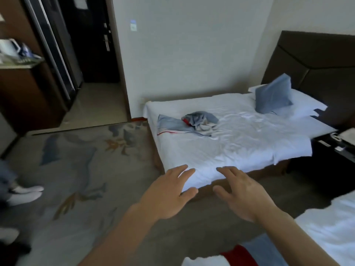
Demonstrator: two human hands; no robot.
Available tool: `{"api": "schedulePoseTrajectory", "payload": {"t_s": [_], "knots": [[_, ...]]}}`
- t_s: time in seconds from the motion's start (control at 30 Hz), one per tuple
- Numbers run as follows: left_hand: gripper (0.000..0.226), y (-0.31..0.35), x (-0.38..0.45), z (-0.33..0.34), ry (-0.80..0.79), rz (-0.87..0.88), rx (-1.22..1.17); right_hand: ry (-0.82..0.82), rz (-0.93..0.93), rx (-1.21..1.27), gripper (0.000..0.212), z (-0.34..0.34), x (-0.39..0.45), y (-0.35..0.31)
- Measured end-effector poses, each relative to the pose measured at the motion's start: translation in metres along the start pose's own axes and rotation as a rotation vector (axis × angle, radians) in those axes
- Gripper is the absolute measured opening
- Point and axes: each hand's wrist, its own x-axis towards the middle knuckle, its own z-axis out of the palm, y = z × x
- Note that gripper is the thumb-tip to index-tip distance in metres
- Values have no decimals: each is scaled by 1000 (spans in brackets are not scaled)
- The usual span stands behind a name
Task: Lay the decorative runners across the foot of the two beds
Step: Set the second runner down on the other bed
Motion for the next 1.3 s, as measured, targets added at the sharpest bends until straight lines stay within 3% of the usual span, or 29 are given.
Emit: {"api": "schedulePoseTrajectory", "payload": {"t_s": [0.3,0.57,0.73,1.03,1.2,1.3], "knots": [[61,-126,90,-46,11,-212,44,-47,-94,-6,62,35,189,-40],[61,-216,166,-105,-6,-413,-24,-104,-182,17,77,72,369,-85],[60,-300,218,-129,8,-463,-49,-158,-258,28,70,104,477,-111],[60,-464,369,-161,-51,-352,-60,-195,-133,20,66,127,654,-132],[62,-523,480,-173,-73,-231,-2,-153,11,42,65,126,732,-105],[76,-546,559,-168,-109,-103,103,-105,97,33,66,134,782,-72]]}}
